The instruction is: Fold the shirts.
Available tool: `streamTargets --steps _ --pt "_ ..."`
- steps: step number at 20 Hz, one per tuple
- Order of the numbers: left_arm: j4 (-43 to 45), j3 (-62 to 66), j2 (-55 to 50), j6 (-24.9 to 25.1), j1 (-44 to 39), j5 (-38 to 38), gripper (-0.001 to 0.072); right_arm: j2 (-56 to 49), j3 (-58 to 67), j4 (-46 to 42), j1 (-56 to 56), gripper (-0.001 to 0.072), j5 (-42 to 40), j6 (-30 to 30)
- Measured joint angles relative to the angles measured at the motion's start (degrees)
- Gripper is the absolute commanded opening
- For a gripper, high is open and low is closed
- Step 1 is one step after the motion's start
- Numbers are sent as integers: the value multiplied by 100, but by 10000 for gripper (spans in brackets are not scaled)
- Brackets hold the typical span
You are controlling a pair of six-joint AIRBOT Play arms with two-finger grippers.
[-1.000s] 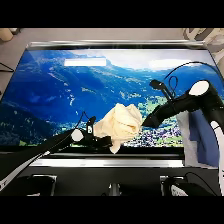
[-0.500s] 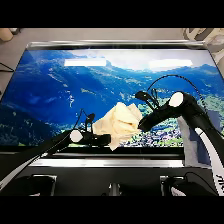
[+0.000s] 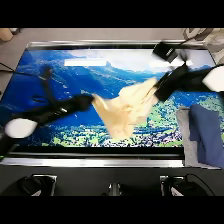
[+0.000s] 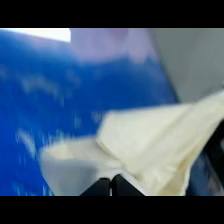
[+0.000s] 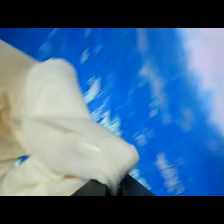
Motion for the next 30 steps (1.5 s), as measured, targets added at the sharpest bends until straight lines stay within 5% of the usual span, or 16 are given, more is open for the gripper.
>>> streamTargets --steps 7,14,20,25,27,30 --pt "577 1661 1528 13 1257 833 23 1237 1849 -654 0 25 -448 280" --pt "1093 1954 1766 13 1436 522 23 1469 2059 -1119 2 25 153 369" --pt "2022 1405 1370 11 1451 -997 23 391 1703 -1416 2 25 562 323" --pt "2264 -50 1064 -352 1449 -1388 23 -1248 905 -1333 2 38 -157 929" --pt "2308 -542 1003 -610 1449 -1364 23 -1895 774 -1012 2 507 -393 1392" --pt "2330 -933 973 -828 1443 -1259 24 -2516 686 -474 2 534 -302 1665"
